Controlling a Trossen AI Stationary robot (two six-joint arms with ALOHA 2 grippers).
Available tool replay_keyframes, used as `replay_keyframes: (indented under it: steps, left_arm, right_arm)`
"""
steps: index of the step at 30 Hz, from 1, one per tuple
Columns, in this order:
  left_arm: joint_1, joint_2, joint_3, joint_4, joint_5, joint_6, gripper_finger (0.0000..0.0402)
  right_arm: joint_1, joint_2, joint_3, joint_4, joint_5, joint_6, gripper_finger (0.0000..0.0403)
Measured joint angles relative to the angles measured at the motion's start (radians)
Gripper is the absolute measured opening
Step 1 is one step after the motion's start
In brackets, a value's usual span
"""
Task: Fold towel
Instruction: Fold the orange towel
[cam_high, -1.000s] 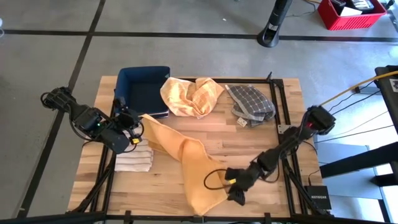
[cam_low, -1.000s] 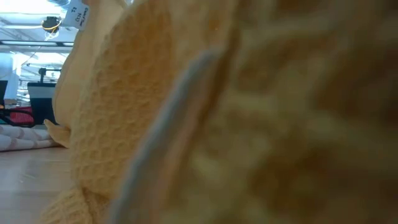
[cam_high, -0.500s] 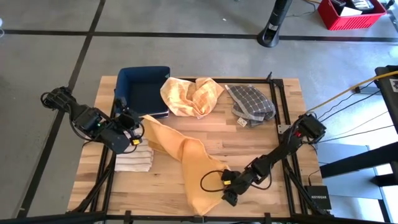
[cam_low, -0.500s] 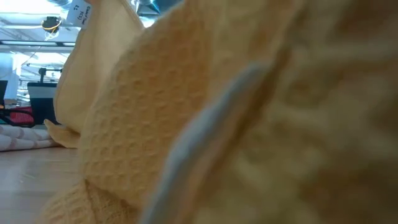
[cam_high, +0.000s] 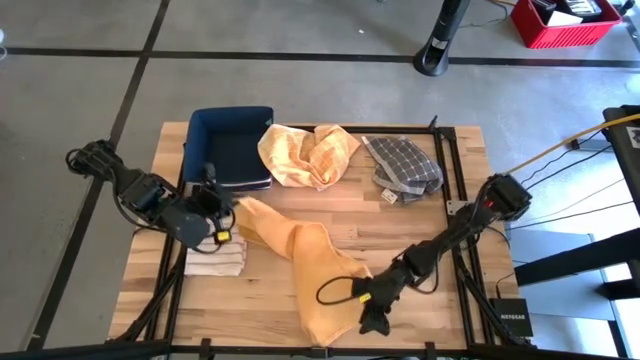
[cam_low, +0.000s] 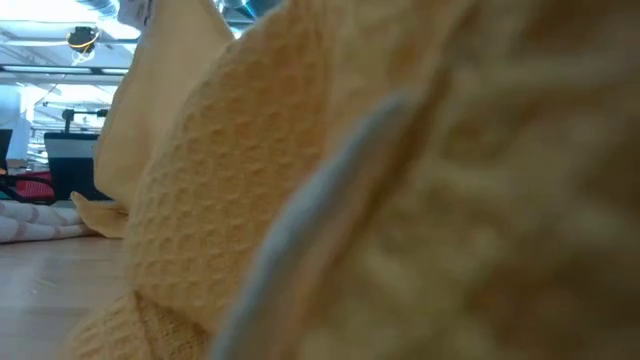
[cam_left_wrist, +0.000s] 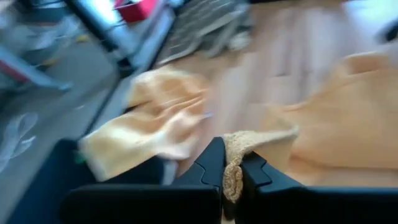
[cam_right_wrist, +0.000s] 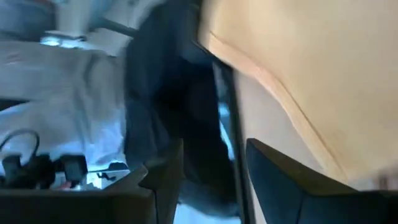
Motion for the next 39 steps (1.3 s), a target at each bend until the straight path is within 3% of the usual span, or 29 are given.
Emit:
replay_keyframes:
  steps: [3,5,11,14,17,23,28,39]
  left_arm:
    - [0.0,0.035,0.0,0.115,0.074,0.06,0.0001]
    - [0.001,0.071,0.0,0.165,0.093,0.082,0.0001]
    - [0.052,0.192,0.0,0.255,0.109,0.123,0.0001]
    - [0.098,0.238,0.0,0.305,0.108,0.147,0.0001]
    - [0.143,0.264,0.0,0.324,0.108,0.13,0.0002]
    - [0.2,0.293,0.0,0.34,0.103,0.088,0.0002]
    - [0.2,0.294,0.0,0.341,0.106,0.1,0.0003]
    - [0.195,0.318,0.001,0.403,0.106,0.154,0.0003]
  right_arm:
    - [-0.047,-0.058,0.028,-0.001,0.036,-0.167,0.0178]
    - [-0.085,-0.092,0.056,0.005,0.124,-0.312,0.0178]
    - [-0.165,-0.117,0.147,0.102,0.619,-0.726,0.0179]
    - [-0.205,-0.102,0.191,0.177,0.773,-0.868,0.0179]
    - [-0.24,-0.084,0.22,0.199,0.79,-0.949,0.0178]
    - [-0.28,0.014,0.276,0.185,0.847,-0.962,0.0178]
    - [-0.284,0.066,0.297,0.145,1.007,-0.963,0.0178]
    - [-0.284,0.113,0.297,0.227,0.94,-0.943,0.0178]
